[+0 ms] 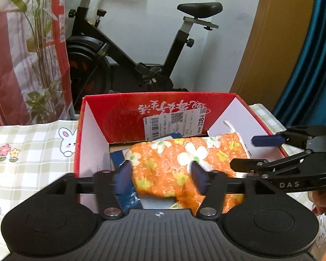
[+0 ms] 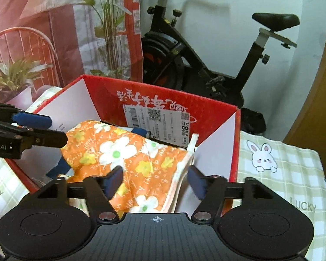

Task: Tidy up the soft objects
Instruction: 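Lower the orange pouch into the red box and open both tools, then move both tools back down to the items in front of the box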

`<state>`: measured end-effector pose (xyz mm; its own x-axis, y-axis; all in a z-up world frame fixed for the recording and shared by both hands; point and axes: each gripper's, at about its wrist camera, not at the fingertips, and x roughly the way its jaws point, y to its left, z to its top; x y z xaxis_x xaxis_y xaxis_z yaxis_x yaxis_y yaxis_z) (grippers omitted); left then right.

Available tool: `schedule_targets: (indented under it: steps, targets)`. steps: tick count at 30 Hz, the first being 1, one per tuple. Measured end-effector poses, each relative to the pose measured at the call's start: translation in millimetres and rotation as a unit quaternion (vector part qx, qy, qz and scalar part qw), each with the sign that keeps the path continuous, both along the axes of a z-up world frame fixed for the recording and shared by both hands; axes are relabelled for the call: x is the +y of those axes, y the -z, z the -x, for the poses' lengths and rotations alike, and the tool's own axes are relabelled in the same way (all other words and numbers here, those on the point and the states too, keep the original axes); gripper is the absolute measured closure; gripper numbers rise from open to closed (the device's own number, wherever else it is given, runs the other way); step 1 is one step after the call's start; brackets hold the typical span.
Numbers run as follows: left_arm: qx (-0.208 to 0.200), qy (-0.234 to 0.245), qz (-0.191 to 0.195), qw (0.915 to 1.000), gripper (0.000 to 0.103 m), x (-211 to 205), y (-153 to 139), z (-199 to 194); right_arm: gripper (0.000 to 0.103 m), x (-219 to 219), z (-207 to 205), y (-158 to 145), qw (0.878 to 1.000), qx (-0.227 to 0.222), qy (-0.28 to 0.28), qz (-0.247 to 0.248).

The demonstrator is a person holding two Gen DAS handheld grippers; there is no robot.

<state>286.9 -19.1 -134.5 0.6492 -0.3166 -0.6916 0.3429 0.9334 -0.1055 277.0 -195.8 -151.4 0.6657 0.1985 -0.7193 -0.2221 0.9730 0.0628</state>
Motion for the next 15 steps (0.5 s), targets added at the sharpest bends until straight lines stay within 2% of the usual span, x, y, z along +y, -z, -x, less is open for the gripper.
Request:
schedule_targets:
  steps: [1, 2, 3, 6, 15]
  targets:
    - [-0.004, -0.002, -0.002, 1.0, 0.014, 0, -3, 3, 0.028, 0, 3, -3, 1.0, -0.003, 0.001, 0.0]
    - [-0.011, -0.005, -0.003, 0.9999, 0.007, 1, -6, 7, 0.021, 0, 5, -6, 1.0, -0.005, 0.003, 0.0]
    - [-0.015, -0.006, -0.002, 0.9999, 0.006, 2, -8, 11, 0.013, 1, 9, -10, 1.0, -0.009, 0.005, -0.001]
    - [-0.015, -0.012, -0.005, 0.9998, 0.003, 5, -14, 20, 0.002, -1, 19, -18, 1.0, -0.018, 0.01, -0.006]
    - [-0.022, -0.029, -0.02, 0.9992, 0.003, 14, -20, 55, 0.0, 3, 54, -34, 0.999, -0.025, 0.027, -0.018]
